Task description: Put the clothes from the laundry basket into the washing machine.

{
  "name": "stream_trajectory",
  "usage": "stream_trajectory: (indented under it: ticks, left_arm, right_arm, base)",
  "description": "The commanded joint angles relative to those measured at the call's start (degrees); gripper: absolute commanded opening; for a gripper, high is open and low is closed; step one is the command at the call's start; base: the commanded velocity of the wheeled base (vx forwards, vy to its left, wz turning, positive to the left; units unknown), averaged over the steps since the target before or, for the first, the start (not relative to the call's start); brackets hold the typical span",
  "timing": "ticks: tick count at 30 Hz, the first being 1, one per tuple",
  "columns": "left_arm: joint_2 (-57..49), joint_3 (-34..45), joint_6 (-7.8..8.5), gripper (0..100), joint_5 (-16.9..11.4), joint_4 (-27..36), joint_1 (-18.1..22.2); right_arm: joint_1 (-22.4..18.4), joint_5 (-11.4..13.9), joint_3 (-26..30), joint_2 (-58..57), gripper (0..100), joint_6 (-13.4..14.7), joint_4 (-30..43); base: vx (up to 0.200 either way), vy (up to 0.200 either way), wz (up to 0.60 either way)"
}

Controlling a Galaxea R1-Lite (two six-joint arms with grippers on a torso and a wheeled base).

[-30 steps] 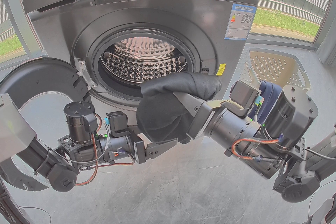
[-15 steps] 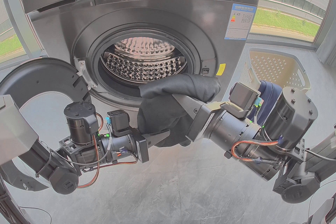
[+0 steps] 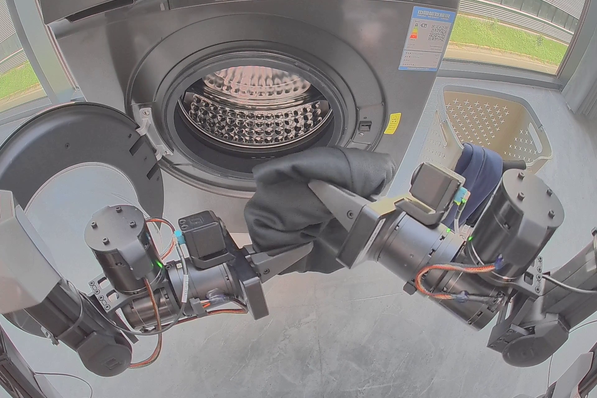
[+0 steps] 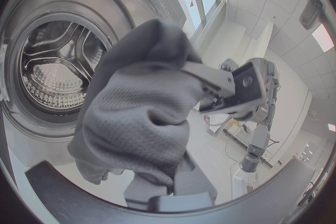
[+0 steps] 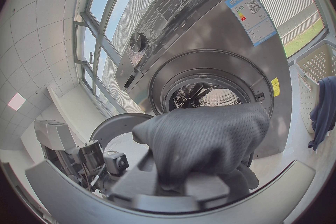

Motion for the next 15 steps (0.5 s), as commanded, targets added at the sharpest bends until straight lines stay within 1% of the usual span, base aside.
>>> stream_trajectory:
  ticks: [1,3,6,7,8,9,10,12,15]
  left_arm:
    - [-2.1,0.3,-0.98,0,0.1,-1.3,-0.3]
    - [-3.2,-0.2,-2.21,0,0.2,-1.7,0.1]
    - [-4.0,-1.4,-2.83,0,1.1,-1.8,0.3]
    - [-4.0,-2.0,-2.83,0,2.5,-1.8,0.3]
    - [-4.0,-3.2,-3.01,0,4.4,-1.8,0.3]
    - [-3.9,-3.8,-3.09,0,5.3,-1.7,0.4]
    - [-3.9,-4.0,-3.18,0,5.4,-1.8,0.4]
    - [-3.4,-6.2,-3.71,0,7.8,-1.7,0.4]
    - [-3.4,-8.6,-4.15,0,9.1,-1.6,0.5]
  right_arm:
    - [-0.1,0.4,2.6,-0.1,100,-0.1,0.5]
    - [-0.1,0.4,4.3,-0.1,100,-0.6,0.5]
    - [0.0,0.5,6.4,-0.1,100,-1.3,0.5]
    - [0.0,0.6,7.2,-0.1,100,-1.6,0.5]
    - [0.0,0.6,8.0,-0.1,100,-2.1,0.5]
    - [0.0,0.6,8.6,-0.1,100,-2.3,0.5]
    - [0.0,0.6,8.6,-0.1,100,-2.4,0.4]
    - [0.0,0.6,10.0,-0.2,100,-3.0,0.0]
    - [-0.1,0.7,11.5,-0.2,100,-3.6,-0.1]
  base:
    - [0.0,0.0,0.0]
    - [0.0,0.0,0.0]
    - [0.0,0.0,0.0]
    - [0.0,0.0,0.0]
    - [0.0,0.0,0.0]
    - [0.0,0.0,0.0]
    - [0.0,0.0,0.0]
    - [0.0,0.0,0.0]
    - [0.0,0.0,0.0]
